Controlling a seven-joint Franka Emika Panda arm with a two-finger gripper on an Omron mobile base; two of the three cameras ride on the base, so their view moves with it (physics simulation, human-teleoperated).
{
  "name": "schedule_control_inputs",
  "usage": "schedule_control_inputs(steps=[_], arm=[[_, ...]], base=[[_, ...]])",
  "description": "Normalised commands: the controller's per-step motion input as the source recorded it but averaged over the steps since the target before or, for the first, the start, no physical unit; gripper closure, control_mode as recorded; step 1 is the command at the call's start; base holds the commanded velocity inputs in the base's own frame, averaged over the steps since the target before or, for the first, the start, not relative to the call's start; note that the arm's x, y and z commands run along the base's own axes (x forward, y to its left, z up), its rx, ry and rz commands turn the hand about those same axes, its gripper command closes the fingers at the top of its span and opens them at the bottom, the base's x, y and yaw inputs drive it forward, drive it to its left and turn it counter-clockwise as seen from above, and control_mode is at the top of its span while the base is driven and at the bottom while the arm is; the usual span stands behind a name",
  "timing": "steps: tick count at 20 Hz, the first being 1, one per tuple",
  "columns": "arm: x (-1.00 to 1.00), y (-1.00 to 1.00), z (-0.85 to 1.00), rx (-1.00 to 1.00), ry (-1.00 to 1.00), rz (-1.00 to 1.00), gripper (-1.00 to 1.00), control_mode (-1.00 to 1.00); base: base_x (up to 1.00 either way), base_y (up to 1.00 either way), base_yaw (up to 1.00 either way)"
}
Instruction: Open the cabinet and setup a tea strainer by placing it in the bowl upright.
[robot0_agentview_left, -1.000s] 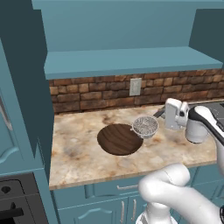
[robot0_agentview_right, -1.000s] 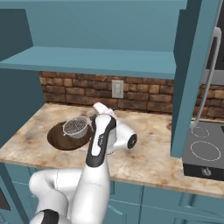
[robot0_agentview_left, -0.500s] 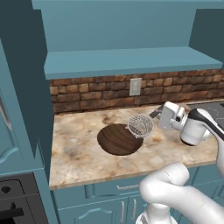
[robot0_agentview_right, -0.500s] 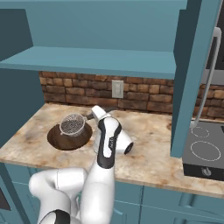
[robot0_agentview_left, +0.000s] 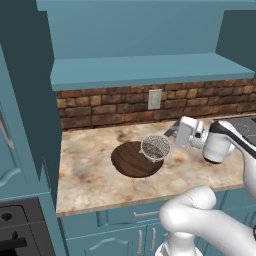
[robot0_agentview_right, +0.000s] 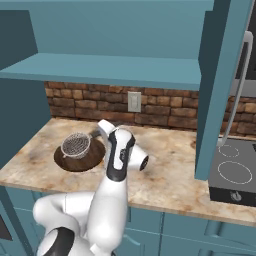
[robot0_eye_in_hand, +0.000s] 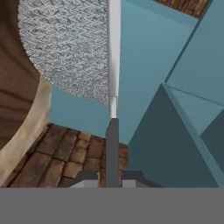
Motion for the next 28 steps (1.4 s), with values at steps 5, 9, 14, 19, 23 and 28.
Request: schedule_control_inputs(steps=[5,9,14,19,23,28], arm=[[0.0,0.2,-0.16,-0.15,-0.12,0.18,1.0,-1.0],[0.0,0.19,-0.13,-0.15,-0.1,0.18,1.0,-1.0],[0.0,0.23,-0.18,-0.07,-0.04,0.12,1.0,-1.0],[-0.02,0.38,-0.22,-0.05,-0.08,0.1,1.0,-1.0],[0.0,0.44,-0.21,-0.09,-0.09,0.13,1.0,-1.0],[0.0,0.21,-0.18,-0.09,-0.16,0.09,1.0,-1.0]], base=[[0.0,0.0,0.0],[0.0,0.0,0.0],[0.0,0.0,0.0],[0.0,0.0,0.0],[0.0,0.0,0.0],[0.0,0.0,0.0]])
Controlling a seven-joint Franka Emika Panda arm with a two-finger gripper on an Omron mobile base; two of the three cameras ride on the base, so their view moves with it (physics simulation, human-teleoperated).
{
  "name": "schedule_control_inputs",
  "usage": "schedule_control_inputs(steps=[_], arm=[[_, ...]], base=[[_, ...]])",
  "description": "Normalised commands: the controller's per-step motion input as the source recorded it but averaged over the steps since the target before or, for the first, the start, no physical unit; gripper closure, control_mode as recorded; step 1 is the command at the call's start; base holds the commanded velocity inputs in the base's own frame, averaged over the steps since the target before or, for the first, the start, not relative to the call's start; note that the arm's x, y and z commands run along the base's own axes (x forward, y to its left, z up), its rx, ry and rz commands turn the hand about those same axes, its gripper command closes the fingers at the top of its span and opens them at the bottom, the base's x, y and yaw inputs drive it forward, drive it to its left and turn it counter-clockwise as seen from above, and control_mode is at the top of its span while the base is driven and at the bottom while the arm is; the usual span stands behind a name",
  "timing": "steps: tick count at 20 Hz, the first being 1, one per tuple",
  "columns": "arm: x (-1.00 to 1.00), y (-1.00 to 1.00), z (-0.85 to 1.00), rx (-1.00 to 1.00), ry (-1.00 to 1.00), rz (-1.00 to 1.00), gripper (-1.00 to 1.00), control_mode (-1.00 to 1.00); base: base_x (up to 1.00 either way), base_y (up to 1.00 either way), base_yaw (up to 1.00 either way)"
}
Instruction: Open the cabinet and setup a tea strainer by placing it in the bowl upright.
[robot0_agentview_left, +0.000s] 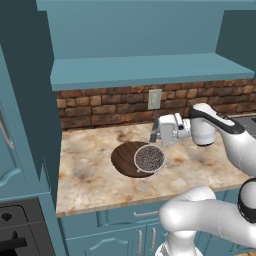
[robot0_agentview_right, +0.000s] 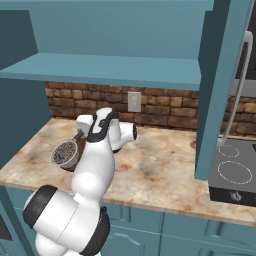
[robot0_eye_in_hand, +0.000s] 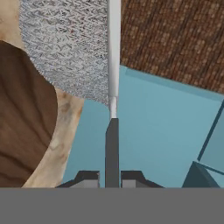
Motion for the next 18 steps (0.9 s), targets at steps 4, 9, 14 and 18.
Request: schedule_control_inputs(steps=[4,9,14,18], arm=[[0.0,-0.01,-0.21,-0.03,-0.13,0.06,1.0,-1.0],[0.0,-0.15,-0.19,0.0,-0.16,0.06,1.0,-1.0],[0.0,0.0,-0.31,-0.01,-0.18,0.08,1.0,-1.0],[0.0,0.0,-0.32,-0.03,-0.21,0.08,1.0,-1.0]], base=[[0.0,0.0,0.0],[0.0,0.0,0.0],[0.0,0.0,0.0],[0.0,0.0,0.0]])
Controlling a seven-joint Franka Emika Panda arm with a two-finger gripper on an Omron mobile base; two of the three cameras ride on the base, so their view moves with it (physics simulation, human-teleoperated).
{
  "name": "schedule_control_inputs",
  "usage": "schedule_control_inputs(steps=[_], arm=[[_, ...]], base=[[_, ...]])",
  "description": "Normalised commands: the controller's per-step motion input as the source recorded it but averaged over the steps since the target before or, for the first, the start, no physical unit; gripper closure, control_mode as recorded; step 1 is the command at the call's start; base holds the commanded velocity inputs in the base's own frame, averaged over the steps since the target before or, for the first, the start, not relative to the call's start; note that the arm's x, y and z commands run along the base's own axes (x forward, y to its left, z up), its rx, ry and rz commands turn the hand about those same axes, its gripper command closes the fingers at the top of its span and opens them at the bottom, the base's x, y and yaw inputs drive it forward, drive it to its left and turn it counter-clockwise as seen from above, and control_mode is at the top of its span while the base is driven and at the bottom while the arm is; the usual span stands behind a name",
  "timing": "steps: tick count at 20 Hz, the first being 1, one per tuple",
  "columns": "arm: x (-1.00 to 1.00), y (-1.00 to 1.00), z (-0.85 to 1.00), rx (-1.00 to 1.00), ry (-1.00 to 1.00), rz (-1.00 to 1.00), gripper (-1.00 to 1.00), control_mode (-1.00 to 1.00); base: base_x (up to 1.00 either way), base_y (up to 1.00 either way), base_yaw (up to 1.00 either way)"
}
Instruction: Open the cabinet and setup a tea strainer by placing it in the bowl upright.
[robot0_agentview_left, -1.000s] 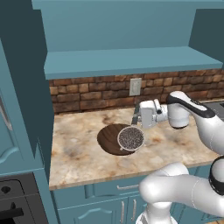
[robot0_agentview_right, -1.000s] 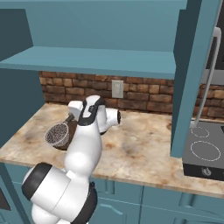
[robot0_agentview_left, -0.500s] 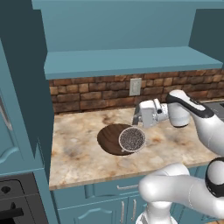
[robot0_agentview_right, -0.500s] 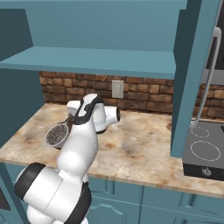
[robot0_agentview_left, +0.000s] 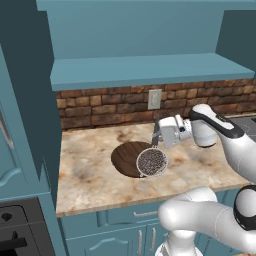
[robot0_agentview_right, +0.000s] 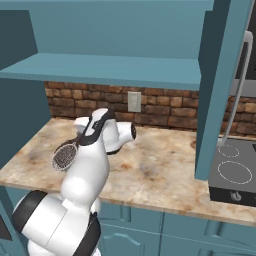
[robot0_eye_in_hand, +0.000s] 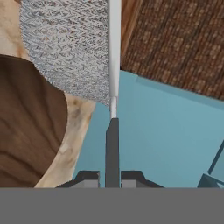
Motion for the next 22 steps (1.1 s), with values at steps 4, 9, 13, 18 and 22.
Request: schedule_control_inputs(steps=[4,9,13,18,22], arm=[[0.1,0.0,-0.19,0.0,-0.08,0.03,1.0,-1.0],[0.33,-0.04,0.0,0.0,0.0,0.02,1.0,-1.0],[0.47,0.0,0.0,0.0,0.0,0.02,1.0,-1.0],[0.32,-0.11,-0.19,0.0,-0.13,0.04,1.0,-1.0],[0.23,-0.19,-0.48,0.02,-0.2,0.09,1.0,-1.0]], base=[[0.0,0.0,0.0],[0.0,0.0,0.0],[0.0,0.0,0.0],[0.0,0.0,0.0],[0.0,0.0,0.0]])
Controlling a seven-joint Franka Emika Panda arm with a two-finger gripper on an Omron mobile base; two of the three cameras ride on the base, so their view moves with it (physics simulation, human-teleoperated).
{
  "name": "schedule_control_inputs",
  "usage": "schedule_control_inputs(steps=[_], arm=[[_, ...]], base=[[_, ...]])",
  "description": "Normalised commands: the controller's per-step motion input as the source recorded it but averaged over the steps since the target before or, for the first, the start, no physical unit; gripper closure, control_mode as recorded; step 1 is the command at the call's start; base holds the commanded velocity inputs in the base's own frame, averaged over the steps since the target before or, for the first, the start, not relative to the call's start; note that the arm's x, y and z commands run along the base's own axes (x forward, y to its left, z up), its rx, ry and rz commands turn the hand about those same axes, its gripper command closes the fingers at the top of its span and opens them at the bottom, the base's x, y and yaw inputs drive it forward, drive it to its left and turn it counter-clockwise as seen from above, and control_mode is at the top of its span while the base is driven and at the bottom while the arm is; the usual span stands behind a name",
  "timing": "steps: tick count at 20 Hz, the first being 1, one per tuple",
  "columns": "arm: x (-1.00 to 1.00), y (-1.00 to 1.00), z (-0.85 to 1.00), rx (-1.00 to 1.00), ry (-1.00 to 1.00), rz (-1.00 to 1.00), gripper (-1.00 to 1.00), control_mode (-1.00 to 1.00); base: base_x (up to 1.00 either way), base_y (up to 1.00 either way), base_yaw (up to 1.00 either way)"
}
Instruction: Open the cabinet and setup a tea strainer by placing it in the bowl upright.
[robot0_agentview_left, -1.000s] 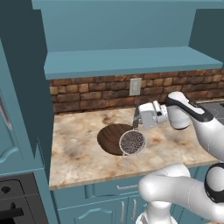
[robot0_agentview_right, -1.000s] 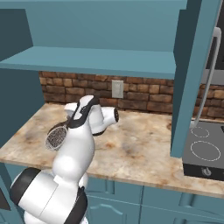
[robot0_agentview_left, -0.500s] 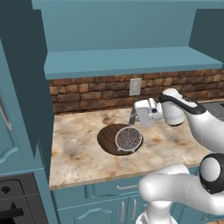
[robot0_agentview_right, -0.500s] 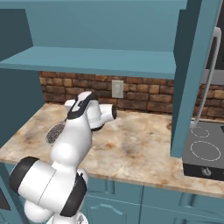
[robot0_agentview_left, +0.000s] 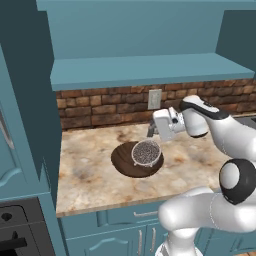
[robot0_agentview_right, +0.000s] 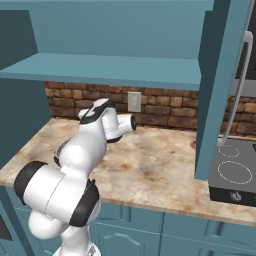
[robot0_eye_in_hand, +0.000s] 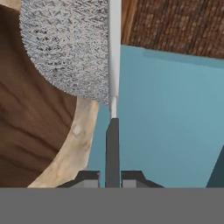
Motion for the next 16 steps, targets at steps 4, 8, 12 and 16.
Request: schedule_control_inputs(steps=[4,8,12,16], arm=[[0.27,-0.05,-0.45,0.0,-0.24,0.1,1.0,-1.0],[0.13,0.0,-0.58,0.02,-0.24,0.09,1.0,-1.0],[0.1,-0.13,-0.72,0.0,-0.12,0.08,1.0,-1.0],[0.03,-0.43,-0.84,0.0,-0.14,0.06,1.0,-1.0]], base=[[0.0,0.0,0.0],[0.0,0.0,0.0],[0.0,0.0,0.0],[0.0,0.0,0.0]])
